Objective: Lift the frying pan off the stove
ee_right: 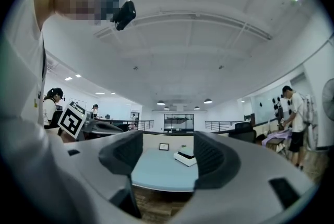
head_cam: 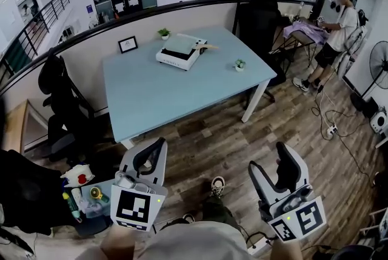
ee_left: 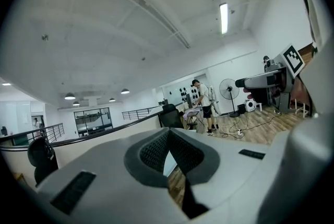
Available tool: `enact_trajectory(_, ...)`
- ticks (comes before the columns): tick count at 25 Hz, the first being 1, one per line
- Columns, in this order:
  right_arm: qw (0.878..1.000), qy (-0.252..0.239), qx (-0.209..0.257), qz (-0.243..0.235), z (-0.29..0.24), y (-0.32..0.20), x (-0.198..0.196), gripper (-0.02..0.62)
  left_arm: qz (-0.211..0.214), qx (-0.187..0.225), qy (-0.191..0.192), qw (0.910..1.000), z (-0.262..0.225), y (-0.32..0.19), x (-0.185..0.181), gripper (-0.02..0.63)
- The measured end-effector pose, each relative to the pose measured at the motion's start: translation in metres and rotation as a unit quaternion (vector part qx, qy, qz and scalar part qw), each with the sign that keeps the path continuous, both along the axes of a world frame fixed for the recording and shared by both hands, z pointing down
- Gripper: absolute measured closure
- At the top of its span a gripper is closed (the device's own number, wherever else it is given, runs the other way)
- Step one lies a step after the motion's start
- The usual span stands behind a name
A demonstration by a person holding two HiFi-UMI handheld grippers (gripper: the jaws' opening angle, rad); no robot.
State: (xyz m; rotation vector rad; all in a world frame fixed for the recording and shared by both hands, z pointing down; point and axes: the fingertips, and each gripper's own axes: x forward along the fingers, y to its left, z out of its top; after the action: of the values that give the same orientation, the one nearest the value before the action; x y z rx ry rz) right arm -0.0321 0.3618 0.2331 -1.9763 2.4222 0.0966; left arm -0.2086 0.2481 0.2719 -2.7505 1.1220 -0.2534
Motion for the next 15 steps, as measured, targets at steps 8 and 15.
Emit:
enact_trajectory(8, 1.0, 0.0, -0.021, 0.0, 0.013, -0.064, 0.069, 0.287, -0.012, -0.006, -0.007, 0.9999, 0.003, -0.063, 0.061, 0.603)
enact_trajectory(15, 0.999, 0.0, -0.032, -0.031, 0.017, -0.145, 0.134, 0.278, -0.007, -0.018, -0.011, 0.9998, -0.001, -0.126, 0.13, 0.603)
